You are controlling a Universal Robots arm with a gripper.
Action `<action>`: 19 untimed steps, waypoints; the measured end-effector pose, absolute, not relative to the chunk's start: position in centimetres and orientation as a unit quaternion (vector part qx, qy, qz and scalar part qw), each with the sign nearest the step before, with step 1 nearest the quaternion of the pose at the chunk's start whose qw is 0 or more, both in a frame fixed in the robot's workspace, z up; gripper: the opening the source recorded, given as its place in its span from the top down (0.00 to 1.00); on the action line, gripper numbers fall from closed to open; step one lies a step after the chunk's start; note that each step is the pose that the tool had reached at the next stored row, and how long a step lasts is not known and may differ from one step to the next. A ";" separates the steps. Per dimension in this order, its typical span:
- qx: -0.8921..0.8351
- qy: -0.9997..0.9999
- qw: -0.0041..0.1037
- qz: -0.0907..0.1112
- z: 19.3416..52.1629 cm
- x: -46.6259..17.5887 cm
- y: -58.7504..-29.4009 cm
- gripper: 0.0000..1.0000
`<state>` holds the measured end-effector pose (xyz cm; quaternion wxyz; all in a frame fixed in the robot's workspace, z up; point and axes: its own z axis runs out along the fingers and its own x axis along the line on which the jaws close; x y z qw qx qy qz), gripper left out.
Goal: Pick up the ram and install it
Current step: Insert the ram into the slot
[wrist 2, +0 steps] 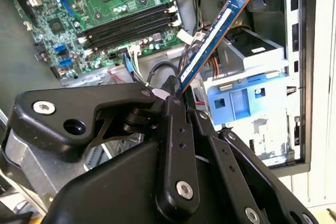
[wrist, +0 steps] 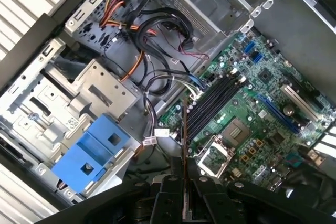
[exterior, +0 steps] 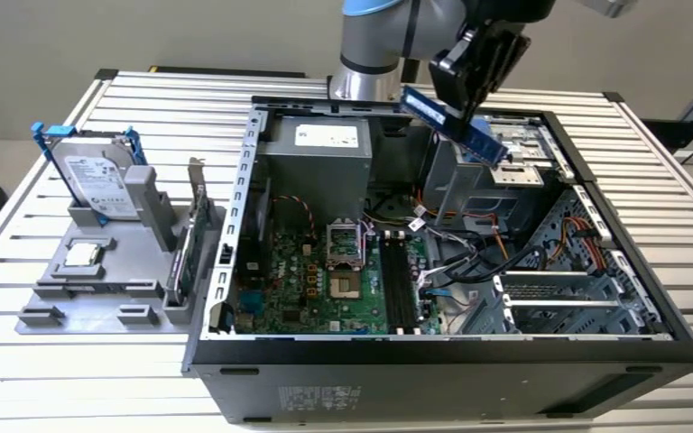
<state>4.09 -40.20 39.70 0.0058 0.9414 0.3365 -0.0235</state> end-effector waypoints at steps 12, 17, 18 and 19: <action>0.969 0.248 0.004 -0.024 39.7 4.1 -40.2 1.00; 0.978 0.209 0.003 -0.024 39.7 4.1 -40.2 1.00; 0.979 0.202 0.003 -0.024 39.7 4.1 -40.2 1.00; 0.981 0.194 0.002 -0.024 39.7 4.1 -40.2 1.00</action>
